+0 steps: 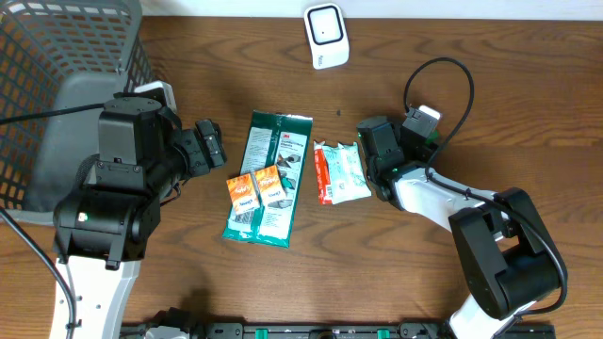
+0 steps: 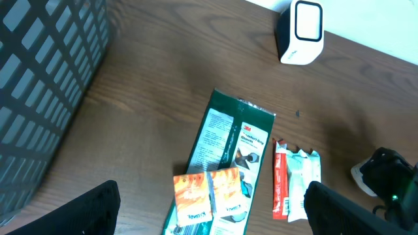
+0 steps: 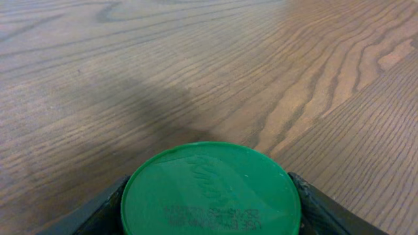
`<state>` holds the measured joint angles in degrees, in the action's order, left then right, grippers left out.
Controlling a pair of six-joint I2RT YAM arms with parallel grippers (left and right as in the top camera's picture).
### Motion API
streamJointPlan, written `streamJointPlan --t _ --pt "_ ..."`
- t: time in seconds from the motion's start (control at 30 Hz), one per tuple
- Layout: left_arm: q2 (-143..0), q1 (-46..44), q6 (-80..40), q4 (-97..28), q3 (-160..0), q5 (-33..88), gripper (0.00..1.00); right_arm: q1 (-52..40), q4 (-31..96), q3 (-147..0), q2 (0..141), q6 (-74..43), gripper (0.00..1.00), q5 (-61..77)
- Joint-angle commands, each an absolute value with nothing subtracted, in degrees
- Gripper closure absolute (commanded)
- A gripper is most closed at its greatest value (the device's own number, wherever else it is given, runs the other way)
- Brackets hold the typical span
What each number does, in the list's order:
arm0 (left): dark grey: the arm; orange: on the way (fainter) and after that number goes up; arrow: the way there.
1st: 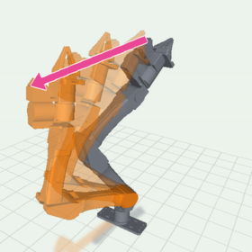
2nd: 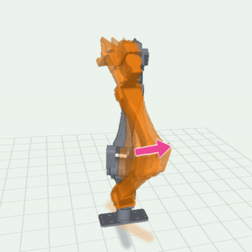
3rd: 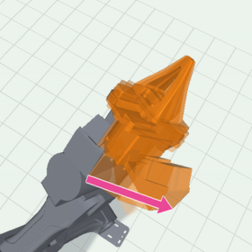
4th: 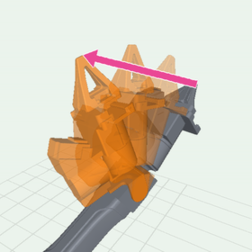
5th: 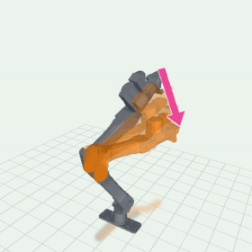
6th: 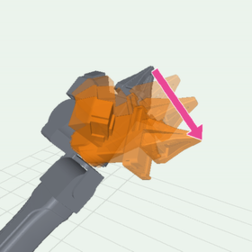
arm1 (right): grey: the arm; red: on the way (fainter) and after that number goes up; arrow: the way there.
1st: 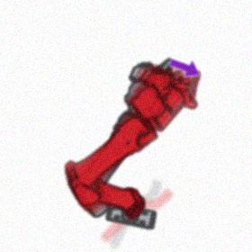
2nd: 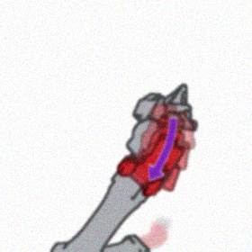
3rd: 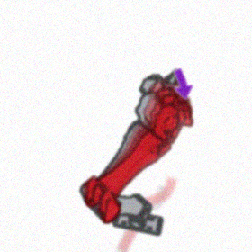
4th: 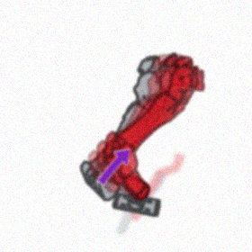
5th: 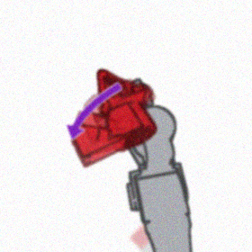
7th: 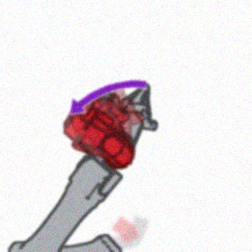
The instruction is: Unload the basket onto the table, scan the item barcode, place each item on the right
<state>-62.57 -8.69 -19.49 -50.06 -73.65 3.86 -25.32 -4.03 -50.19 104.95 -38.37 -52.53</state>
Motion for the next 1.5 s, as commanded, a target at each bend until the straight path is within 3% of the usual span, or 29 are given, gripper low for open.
streamJointPlan --t 0.0,0.13,0.5,0.7,0.8,1.0,1.13,1.27,1.47 --pt "-62.48 -8.54 -19.35 -50.06 -74.37 2.94 0.10 -25.67 -3.46 -50.15 105.03 -38.96 0.28 -52.42" --pt "-62.48 -8.54 -19.35 -50.06 -74.37 2.94 0.10 -25.85 -3.44 -50.15 105.01 -38.92 0.01 -52.49" --pt "-62.48 -8.54 -19.35 -50.06 -74.37 2.94 0.10 -27.70 -0.16 -50.15 101.58 -34.33 0.01 -52.07" --pt "-62.48 -8.54 -19.35 -50.06 -74.37 2.94 0.10 -27.75 4.03 -50.85 88.38 -21.08 0.01 -46.13" --pt "-62.48 -8.54 -19.35 -50.06 -74.37 2.94 0.10 -27.53 12.03 -53.69 80.16 -19.05 0.01 -41.95" --pt "-62.48 -8.54 -19.35 -50.06 -74.37 2.94 0.10 -21.08 33.23 -64.20 73.63 -27.00 0.01 -27.42" --pt "-62.48 -8.54 -19.35 -50.06 -74.37 2.94 0.10 -11.88 44.12 -70.13 75.35 -28.71 0.01 -9.34" --pt "-62.48 -8.54 -19.35 -50.06 -74.37 2.94 0.10 -4.10 47.03 -70.83 78.24 -28.69 0.01 4.60" --pt "-62.48 -8.54 -19.35 -50.06 -74.37 2.94 0.10 -1.32 46.78 -70.63 81.32 -28.91 0.01 12.34"
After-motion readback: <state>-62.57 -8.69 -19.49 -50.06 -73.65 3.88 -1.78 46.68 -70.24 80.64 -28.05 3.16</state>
